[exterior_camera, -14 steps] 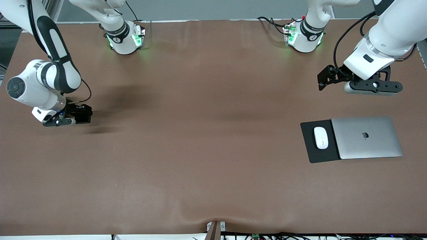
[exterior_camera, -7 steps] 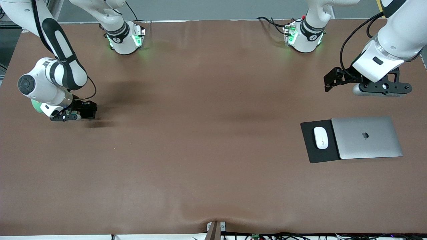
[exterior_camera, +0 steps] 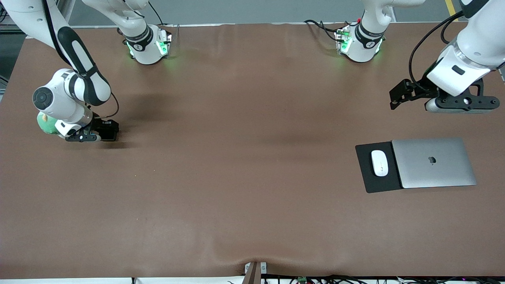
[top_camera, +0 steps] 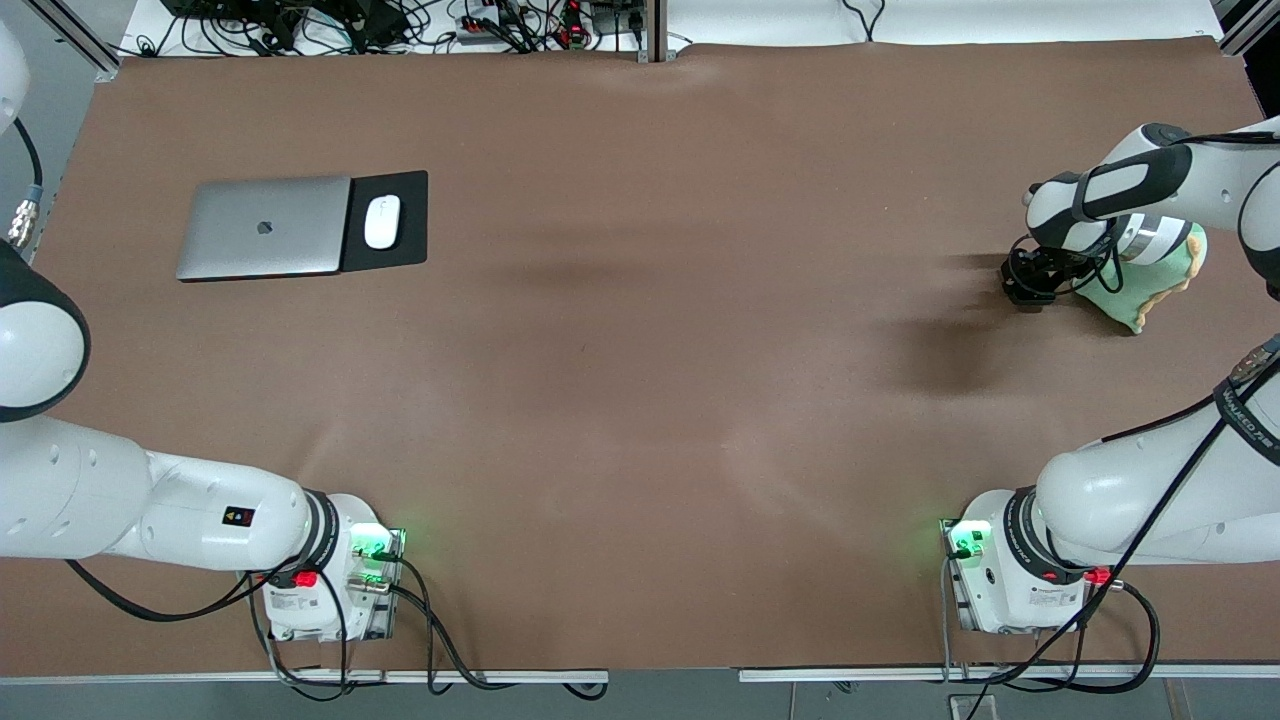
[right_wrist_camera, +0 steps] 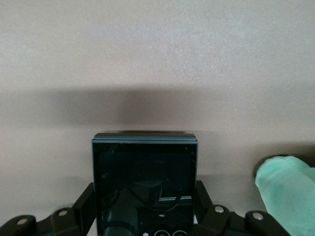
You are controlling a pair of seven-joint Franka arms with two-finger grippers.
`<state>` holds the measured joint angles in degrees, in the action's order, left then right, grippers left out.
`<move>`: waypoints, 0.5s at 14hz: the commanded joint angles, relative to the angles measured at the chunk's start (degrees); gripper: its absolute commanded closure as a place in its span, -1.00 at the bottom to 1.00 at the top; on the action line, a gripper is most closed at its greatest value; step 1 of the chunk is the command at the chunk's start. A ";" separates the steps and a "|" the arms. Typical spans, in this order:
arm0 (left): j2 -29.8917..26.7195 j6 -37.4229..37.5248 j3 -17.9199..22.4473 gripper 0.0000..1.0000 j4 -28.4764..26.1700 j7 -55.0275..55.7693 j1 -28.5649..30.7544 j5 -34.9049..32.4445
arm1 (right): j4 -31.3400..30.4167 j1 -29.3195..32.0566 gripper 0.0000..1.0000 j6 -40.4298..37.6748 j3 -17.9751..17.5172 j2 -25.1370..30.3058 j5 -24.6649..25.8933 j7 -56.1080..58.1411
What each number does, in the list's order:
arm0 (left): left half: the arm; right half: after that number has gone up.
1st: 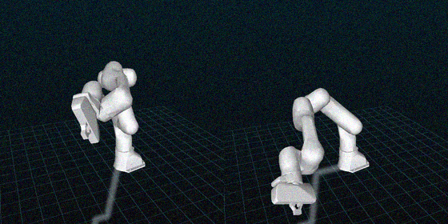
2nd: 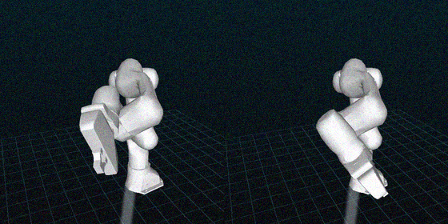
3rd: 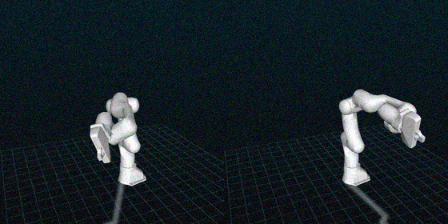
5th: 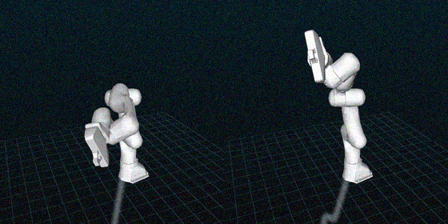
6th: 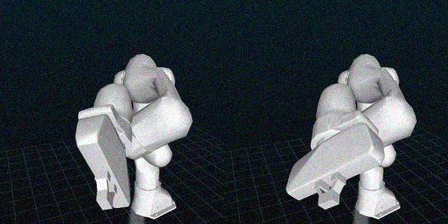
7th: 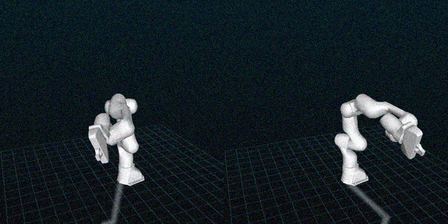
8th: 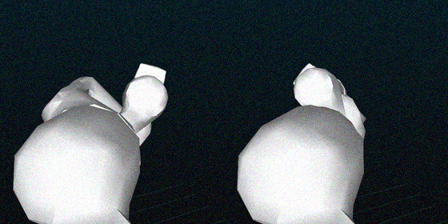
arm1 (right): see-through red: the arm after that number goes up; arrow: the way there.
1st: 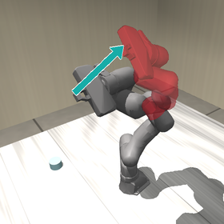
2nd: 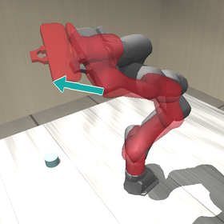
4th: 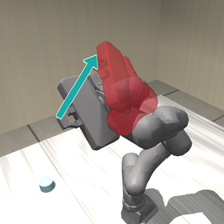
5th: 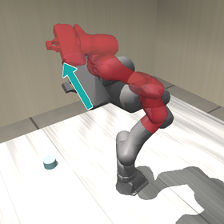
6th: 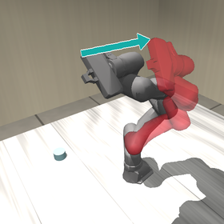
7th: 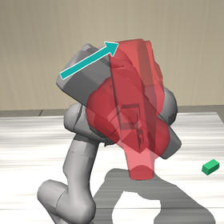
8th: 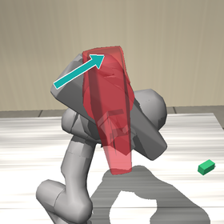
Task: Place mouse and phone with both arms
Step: 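Lower the black phone beside the green plush toy with the right gripper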
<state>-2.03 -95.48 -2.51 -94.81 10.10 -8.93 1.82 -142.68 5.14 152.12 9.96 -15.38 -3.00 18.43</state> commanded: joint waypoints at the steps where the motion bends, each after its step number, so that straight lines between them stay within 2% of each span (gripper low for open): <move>1: 0.18 0.91 0.31 -1.00 1.12 -1.48 0.23 0.29 | -0.85 1.02 0.42 0.81 -0.73 0.70 -0.08 0.02; 2: 0.19 0.82 0.40 -1.00 1.12 -1.48 0.66 0.20 | -0.85 1.02 -0.20 0.81 -0.73 0.61 -0.08 0.03; 3: 0.19 0.73 0.40 -1.00 1.12 -1.57 0.76 -0.41 | -0.76 1.19 -0.95 0.90 -0.73 0.26 -0.08 0.11; 7: 0.19 0.73 -0.13 -1.00 1.73 -1.57 0.58 -2.17 | -0.76 1.11 -1.00 0.55 -0.73 0.08 -0.08 0.20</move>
<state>-2.03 -95.48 -2.34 -94.50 10.06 -8.37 0.85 -142.68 5.14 152.25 9.96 -15.67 -3.00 18.44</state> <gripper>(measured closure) 0.000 0.000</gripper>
